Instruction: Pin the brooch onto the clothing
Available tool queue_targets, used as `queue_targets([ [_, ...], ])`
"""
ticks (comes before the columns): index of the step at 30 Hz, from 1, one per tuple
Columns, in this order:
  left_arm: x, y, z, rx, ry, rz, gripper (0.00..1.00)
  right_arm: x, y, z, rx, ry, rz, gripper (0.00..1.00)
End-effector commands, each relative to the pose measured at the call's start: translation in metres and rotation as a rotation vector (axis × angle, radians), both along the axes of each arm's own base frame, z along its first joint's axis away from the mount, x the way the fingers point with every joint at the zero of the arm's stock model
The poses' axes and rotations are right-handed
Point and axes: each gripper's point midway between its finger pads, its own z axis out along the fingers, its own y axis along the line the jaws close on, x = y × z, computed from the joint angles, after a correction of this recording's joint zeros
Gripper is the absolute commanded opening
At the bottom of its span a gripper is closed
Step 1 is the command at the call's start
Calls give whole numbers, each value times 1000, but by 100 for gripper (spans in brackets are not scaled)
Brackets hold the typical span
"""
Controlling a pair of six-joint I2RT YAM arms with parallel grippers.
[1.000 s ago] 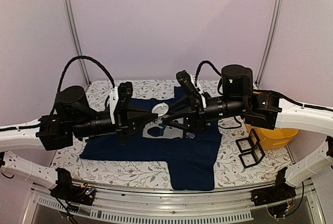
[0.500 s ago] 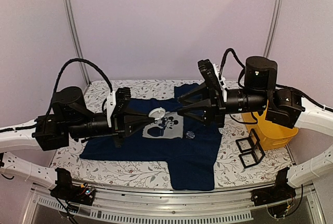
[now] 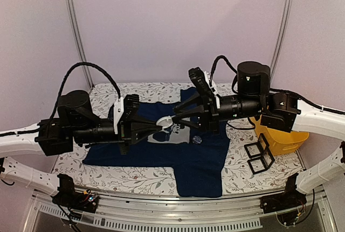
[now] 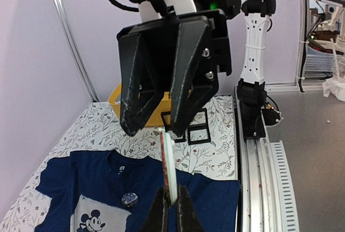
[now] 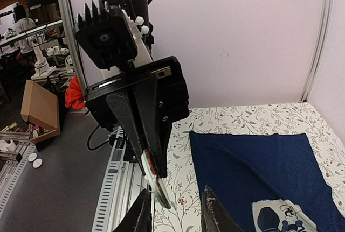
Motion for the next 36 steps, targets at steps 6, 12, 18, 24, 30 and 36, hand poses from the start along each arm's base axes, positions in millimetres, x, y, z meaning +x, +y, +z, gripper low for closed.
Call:
queue_targets([
  [6,-7,-5,8,-11,-9,-31,0,-7,10,4,17,11,54,19],
  [12,-7,-6,8,-14,-9,-37,0,-8,8,-1,2,16,57,5],
  [18,-5,-6,7,-19,2,-22,0,-9,6,-1,0,20,55,0],
  [24,74,21,-23,-23,145,383,74,61,-23,-36,-36,47,-239,0],
  [30,162,98,-146,37,660,802,64,140,-76,-141,-147,312,-608,0],
  [36,181,157,-240,-11,888,1002,59,152,-110,-231,-236,522,-794,0],
])
